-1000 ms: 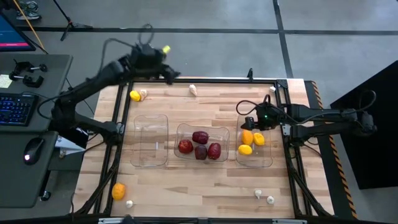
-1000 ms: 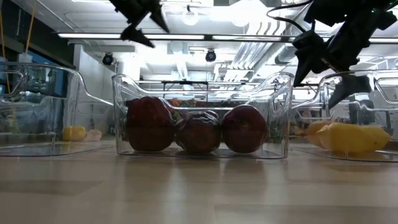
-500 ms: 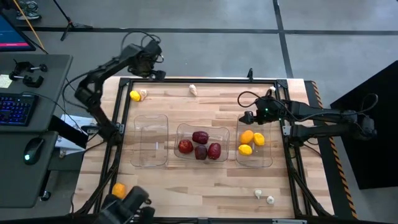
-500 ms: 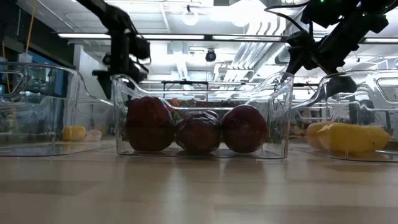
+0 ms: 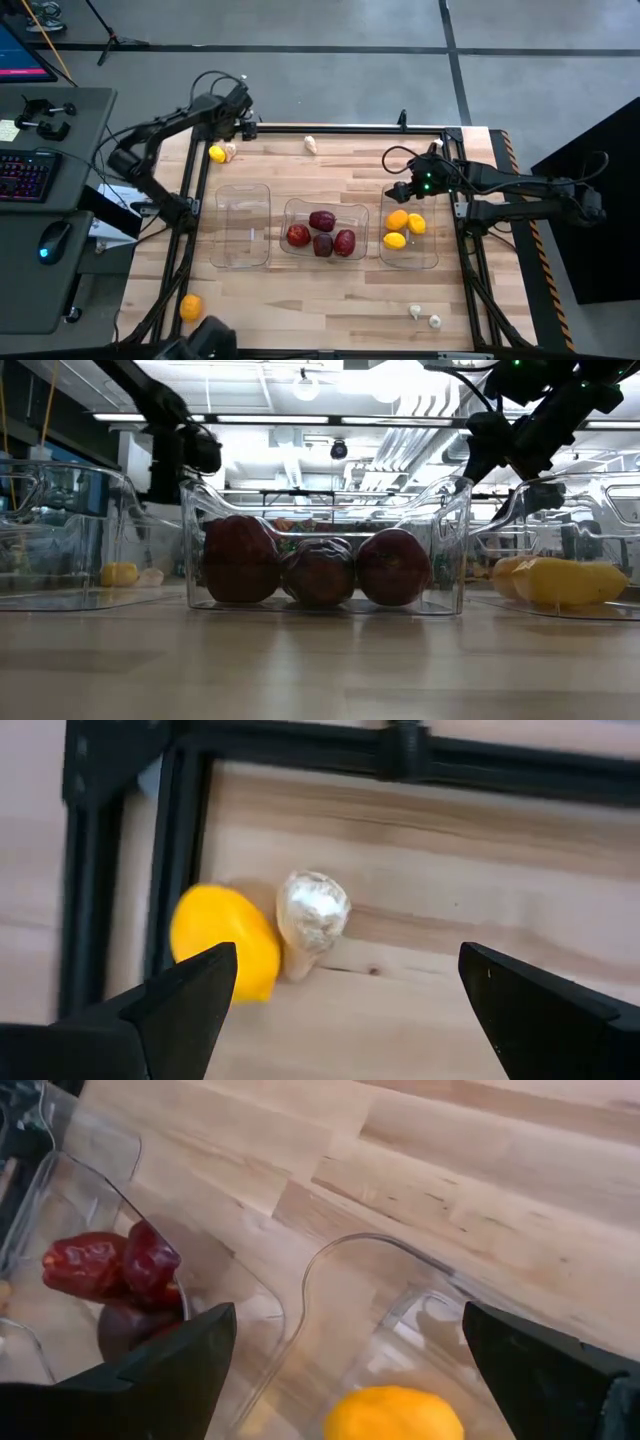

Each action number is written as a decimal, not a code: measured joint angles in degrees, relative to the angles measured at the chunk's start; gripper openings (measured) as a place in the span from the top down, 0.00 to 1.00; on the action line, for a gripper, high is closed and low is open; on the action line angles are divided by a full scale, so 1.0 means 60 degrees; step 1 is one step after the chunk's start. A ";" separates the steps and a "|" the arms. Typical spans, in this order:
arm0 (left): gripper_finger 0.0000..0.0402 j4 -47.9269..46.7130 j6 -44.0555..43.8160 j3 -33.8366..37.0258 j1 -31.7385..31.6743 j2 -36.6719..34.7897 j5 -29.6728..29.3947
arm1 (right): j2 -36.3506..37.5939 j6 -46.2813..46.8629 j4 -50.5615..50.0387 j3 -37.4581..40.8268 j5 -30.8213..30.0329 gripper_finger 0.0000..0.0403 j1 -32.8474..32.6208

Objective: Sort produce into baskets
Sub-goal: Put the top yellow lemon into the right transparent bin, then put the yellow lemon into the right transparent bin

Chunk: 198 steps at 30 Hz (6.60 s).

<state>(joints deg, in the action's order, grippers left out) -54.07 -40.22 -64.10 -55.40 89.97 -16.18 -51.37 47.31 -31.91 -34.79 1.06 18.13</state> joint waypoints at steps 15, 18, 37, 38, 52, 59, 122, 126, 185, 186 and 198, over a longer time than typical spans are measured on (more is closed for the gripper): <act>0.08 0.1291 -0.4138 0.1972 0.0616 -0.0871 -0.2282 | 0.0000 -0.0556 0.0001 -0.0004 -0.0033 0.06 0.0000; 0.08 0.1234 -0.5099 0.1983 0.0694 -0.0690 -0.2873 | 0.0000 -0.0964 0.0001 -0.0004 -0.0083 0.06 0.0001; 0.08 0.0995 -0.7472 0.1941 0.0160 0.1516 -0.3094 | 0.0001 -0.2142 -0.0060 -0.0004 -0.0084 0.06 0.0000; 0.08 0.0999 -0.7589 0.1946 0.0160 0.1516 -0.3061 | 0.0000 -0.2142 -0.0064 -0.0004 -0.0084 0.06 0.0000; 0.15 0.0635 -0.8076 0.1516 0.0776 0.1578 -0.2949 | 0.0001 -0.2790 -0.0068 -0.0004 -0.0655 0.06 0.0000; 0.15 0.0487 -0.7641 0.1527 0.0817 0.1040 -0.3421 | 0.0000 -0.2790 -0.0068 -0.0004 -0.0664 0.06 0.0000; 0.62 1.1152 0.1535 0.2936 0.7780 -0.3842 0.0076 | 0.0000 0.1718 0.3703 -0.0004 -0.2071 0.06 0.0000; 0.62 1.1958 0.1969 0.2937 0.8268 -0.2744 0.1539 | 0.0000 0.0822 0.7225 -0.0004 -0.1536 0.06 0.0000; 0.33 0.5701 0.6228 -0.5885 0.8831 0.4072 0.2718 | 0.1214 -0.2033 1.0686 0.0000 -0.1137 0.06 -0.0335; 0.33 0.5608 0.6073 -0.5618 0.8808 0.3703 0.2772 | 0.1284 -0.2146 1.0626 0.0000 -0.1133 0.06 -0.0333; 0.33 0.3781 0.3584 -0.0961 1.1291 -0.1547 0.1873 | 0.1323 -0.2110 0.8603 0.0000 -0.1097 0.06 -0.0342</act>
<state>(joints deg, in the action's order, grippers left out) -31.38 -18.71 -69.87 12.35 80.69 -4.94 -43.44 34.65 19.71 -34.79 -5.52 16.08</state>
